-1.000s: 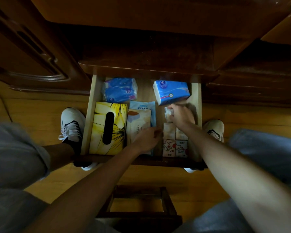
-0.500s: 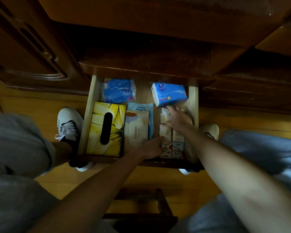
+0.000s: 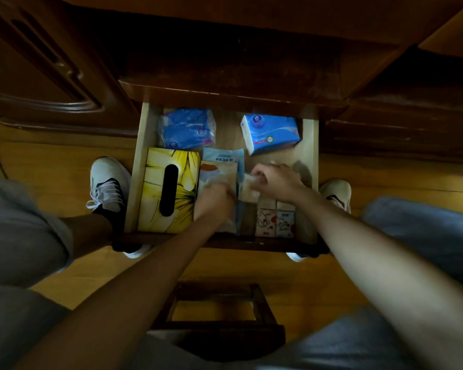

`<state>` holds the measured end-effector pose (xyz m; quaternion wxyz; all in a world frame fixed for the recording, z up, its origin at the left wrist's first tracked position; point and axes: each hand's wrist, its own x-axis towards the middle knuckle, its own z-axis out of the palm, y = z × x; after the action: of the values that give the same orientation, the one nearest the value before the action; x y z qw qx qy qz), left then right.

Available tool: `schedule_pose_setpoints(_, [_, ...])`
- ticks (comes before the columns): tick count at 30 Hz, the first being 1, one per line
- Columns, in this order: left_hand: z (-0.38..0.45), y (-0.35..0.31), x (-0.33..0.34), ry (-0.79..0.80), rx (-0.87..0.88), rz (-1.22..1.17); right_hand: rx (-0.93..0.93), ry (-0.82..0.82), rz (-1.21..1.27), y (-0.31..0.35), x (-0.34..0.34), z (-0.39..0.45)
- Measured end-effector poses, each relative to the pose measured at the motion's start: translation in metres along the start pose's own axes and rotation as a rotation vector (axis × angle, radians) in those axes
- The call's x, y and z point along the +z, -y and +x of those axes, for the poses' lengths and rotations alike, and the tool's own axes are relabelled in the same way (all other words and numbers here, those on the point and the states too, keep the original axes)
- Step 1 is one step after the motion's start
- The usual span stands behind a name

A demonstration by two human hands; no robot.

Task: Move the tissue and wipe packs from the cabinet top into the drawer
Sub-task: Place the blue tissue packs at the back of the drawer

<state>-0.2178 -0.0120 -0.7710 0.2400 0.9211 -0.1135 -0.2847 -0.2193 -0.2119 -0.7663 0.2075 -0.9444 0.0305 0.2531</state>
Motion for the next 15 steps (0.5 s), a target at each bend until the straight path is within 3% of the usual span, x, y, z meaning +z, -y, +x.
schedule_pose_setpoints(3, [-0.004,0.012,-0.019,-0.077,0.068,0.116,-0.131,0.153,-0.302,0.007,0.016,-0.012])
schedule_pose_setpoints(6, [-0.009,0.01,-0.017,0.006,0.451,0.362,-0.261,0.099,-0.591,0.017,0.035,-0.022])
schedule_pose_setpoints(8, [-0.007,0.006,-0.008,0.103,0.616,0.569,-0.232,0.077,-0.593,0.021,0.037,-0.027])
schedule_pose_setpoints(15, [0.002,0.005,0.003,0.276,0.791,1.007,-0.221,0.098,-0.767,0.023,0.045,-0.039])
